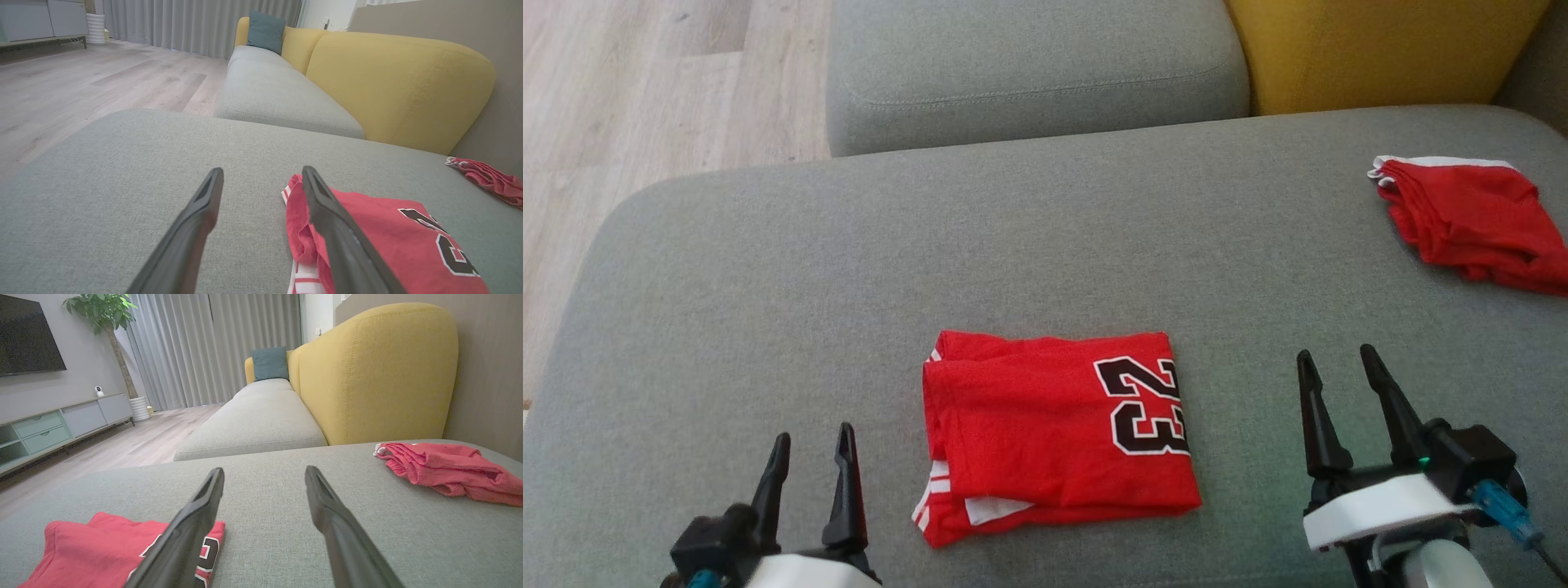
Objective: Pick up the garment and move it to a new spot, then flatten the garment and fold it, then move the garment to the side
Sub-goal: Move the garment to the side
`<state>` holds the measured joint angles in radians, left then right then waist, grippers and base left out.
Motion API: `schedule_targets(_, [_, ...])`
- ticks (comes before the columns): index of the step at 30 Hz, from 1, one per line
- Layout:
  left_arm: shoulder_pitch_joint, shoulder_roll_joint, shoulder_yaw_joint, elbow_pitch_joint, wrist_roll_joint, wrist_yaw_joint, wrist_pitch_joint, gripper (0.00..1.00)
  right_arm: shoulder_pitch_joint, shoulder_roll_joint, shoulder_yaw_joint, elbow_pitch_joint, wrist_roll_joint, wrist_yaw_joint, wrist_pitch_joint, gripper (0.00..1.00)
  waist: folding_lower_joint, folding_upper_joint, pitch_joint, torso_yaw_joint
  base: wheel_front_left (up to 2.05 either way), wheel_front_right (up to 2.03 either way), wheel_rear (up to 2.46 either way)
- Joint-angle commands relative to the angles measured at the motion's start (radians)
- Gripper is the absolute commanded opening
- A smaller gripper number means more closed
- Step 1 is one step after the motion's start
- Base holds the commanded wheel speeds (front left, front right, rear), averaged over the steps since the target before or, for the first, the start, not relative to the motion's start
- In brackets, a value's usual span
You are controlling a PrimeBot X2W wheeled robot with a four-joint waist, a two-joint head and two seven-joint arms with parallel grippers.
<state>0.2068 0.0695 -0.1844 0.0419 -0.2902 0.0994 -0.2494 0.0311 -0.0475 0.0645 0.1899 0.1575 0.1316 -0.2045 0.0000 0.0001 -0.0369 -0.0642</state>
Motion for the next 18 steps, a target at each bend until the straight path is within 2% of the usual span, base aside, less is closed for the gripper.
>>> schedule_targets(1, [-0.033,-0.008,0.035,-0.025,0.013,-0.006,-0.012,1.00,-0.028,-0.003,0.024,-0.039,0.007,-0.001,0.000,1.00,0.0000,-0.0001,0.001,0.002,0.00,0.00,0.00])
schedule_targets(18, [-0.039,-0.018,0.053,-0.016,0.029,-0.024,-0.012,1.00,-0.051,-0.003,0.006,-0.041,-0.006,-0.001,0.026,1.00,0.0000,-0.0001,0.008,0.009,0.00,0.00,0.00])
